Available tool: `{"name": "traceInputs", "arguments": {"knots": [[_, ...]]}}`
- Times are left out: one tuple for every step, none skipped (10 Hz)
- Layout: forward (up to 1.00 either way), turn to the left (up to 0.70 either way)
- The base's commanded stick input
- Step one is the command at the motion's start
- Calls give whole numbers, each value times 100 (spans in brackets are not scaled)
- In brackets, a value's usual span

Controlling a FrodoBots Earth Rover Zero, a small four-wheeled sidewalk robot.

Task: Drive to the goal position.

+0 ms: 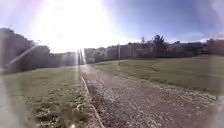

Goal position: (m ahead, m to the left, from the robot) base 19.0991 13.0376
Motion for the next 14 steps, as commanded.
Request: {"name": "traceInputs", "arguments": {"knots": [[50, 0], [50, 0], [50, 0], [50, 0], [50, 0], [50, 0], [50, 0], [50, 0], [50, 0], [50, 0], [50, 0], [50, 0], [50, 0], [50, 0]]}}
